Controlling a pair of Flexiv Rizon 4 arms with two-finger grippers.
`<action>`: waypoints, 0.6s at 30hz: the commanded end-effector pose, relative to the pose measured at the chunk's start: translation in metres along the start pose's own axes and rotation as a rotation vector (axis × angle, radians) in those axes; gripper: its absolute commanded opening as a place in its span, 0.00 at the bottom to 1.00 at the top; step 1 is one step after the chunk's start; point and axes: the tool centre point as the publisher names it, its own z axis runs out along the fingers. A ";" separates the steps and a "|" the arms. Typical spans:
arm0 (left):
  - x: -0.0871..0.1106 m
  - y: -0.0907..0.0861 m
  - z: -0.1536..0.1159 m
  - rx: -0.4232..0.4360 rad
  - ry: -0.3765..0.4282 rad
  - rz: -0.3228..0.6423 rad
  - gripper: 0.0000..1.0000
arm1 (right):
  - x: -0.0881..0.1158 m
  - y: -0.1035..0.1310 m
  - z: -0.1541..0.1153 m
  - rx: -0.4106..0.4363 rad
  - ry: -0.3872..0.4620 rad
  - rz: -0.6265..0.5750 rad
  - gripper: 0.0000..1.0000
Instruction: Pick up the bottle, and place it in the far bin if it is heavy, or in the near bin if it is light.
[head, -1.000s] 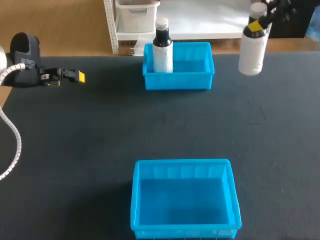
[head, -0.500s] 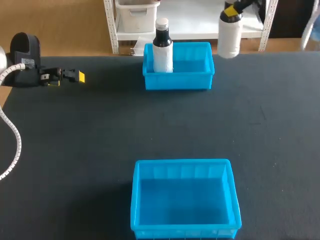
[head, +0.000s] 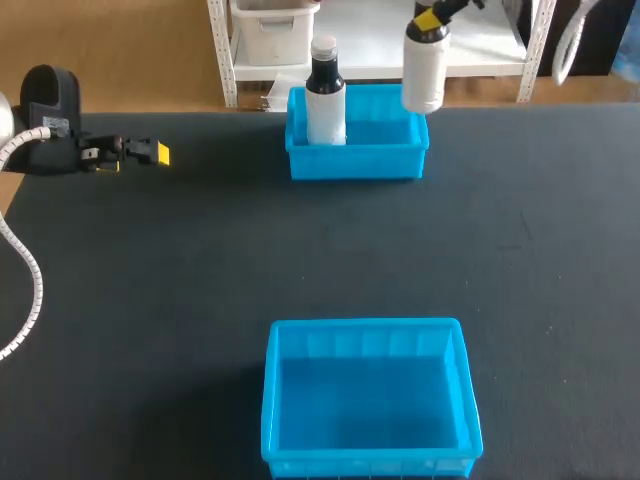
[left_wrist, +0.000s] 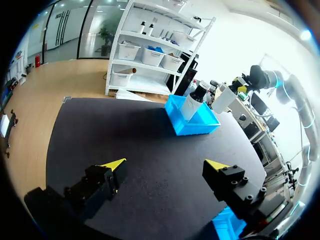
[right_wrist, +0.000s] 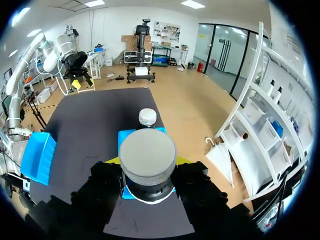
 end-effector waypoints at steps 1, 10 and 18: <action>0.000 0.000 0.000 0.000 0.000 0.000 1.00 | -0.009 -0.014 0.013 -0.124 0.001 -0.007 0.00; 0.000 0.000 0.000 0.000 0.000 0.000 1.00 | -0.011 -0.010 0.037 -0.172 -0.010 -0.012 0.00; 0.000 0.000 0.000 0.000 0.000 0.000 1.00 | -0.004 -0.008 0.058 -0.205 -0.024 -0.005 0.00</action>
